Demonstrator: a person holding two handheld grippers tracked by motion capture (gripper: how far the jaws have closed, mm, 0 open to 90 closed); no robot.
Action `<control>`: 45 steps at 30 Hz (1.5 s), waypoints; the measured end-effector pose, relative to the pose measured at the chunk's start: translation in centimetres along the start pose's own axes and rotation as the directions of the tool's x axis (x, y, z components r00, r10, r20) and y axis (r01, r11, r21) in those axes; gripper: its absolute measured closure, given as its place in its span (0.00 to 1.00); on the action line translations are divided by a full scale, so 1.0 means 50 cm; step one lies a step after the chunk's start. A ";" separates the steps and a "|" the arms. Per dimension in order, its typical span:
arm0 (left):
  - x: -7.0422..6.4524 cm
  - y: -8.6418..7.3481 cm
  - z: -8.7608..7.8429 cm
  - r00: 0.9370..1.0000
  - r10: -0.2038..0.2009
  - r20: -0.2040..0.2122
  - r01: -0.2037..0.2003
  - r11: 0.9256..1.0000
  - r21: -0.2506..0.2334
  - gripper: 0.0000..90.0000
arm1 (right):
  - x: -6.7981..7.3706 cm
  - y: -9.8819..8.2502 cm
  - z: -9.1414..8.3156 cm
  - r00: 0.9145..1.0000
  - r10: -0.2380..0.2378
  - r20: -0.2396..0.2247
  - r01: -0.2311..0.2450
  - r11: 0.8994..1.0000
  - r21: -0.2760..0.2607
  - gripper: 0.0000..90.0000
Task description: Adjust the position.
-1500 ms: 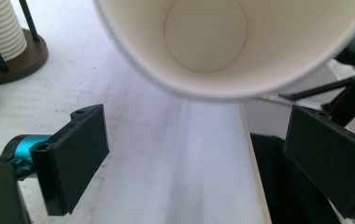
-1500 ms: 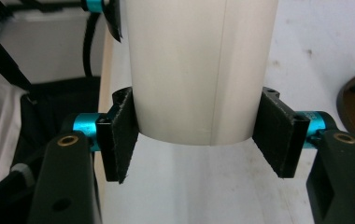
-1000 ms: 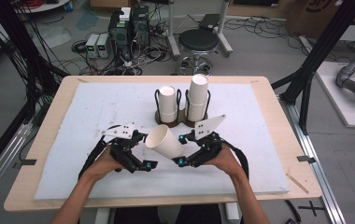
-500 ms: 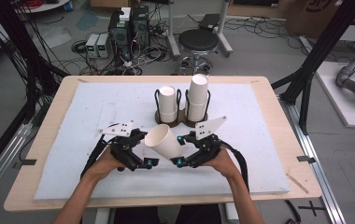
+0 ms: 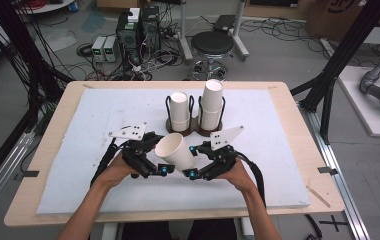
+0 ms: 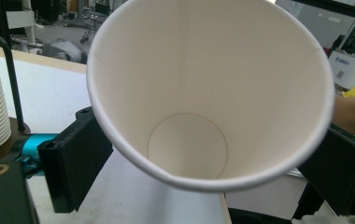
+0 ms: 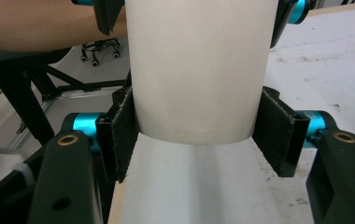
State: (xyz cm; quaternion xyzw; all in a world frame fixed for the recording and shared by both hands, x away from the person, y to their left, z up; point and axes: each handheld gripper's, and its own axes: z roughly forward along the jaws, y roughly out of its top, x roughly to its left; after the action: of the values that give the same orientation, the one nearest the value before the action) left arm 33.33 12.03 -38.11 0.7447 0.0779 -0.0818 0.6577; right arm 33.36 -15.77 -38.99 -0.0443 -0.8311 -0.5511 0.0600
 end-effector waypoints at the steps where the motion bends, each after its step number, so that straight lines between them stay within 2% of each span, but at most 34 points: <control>1: 0.001 0.004 0.003 1.000 0.004 0.002 -0.004 1.000 0.002 0.10 | 0.001 0.000 0.000 1.000 0.001 0.000 -0.001 1.000 -0.003 0.41; 9: 0.007 0.008 0.006 1.000 -0.004 -0.006 0.004 1.000 -0.004 0.10 | 0.003 0.002 -0.003 1.000 -0.009 -0.013 0.009 1.000 -0.014 0.41; 16: 0.006 0.022 0.009 1.000 0.008 -0.003 -0.008 1.000 -0.005 0.08 | 0.003 0.002 0.002 1.000 -0.011 -0.021 0.010 1.000 -0.008 0.41; 27: 0.006 0.029 0.019 1.000 0.010 0.009 -0.010 1.000 0.016 0.08 | 0.004 0.003 0.007 1.000 -0.013 -0.027 0.013 1.000 -0.004 0.41; 29: 0.005 0.030 0.018 1.000 0.019 0.010 -0.020 1.000 0.016 0.11 | 0.003 0.002 0.007 1.000 -0.011 -0.025 0.011 1.000 -0.002 0.41; 31: 0.003 0.031 0.015 0.999 0.032 0.016 -0.032 0.999 0.012 0.20 | 0.002 0.002 0.006 1.000 -0.012 -0.018 0.012 1.000 -0.005 0.41; 32: 0.000 0.033 0.014 0.998 0.052 0.024 -0.052 0.999 0.004 0.23 | 0.002 0.002 0.006 1.000 -0.008 -0.020 0.007 1.000 -0.005 0.41; 34: -0.002 0.033 0.014 0.998 0.059 0.026 -0.059 0.998 0.001 0.29 | 0.002 0.002 0.006 1.000 0.000 -0.021 0.000 1.000 0.001 0.41; 45: -0.003 0.034 0.013 0.997 0.072 0.022 -0.072 0.997 0.002 0.34 | 0.002 0.002 0.007 1.000 -0.012 -0.014 0.011 1.000 -0.002 0.41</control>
State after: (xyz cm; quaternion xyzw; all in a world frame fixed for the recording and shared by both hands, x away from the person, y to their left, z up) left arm 33.55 11.18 -36.49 0.7470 0.0436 -0.0664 0.6601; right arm 33.28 -15.42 -39.01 -0.0357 -0.8303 -0.5526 0.0625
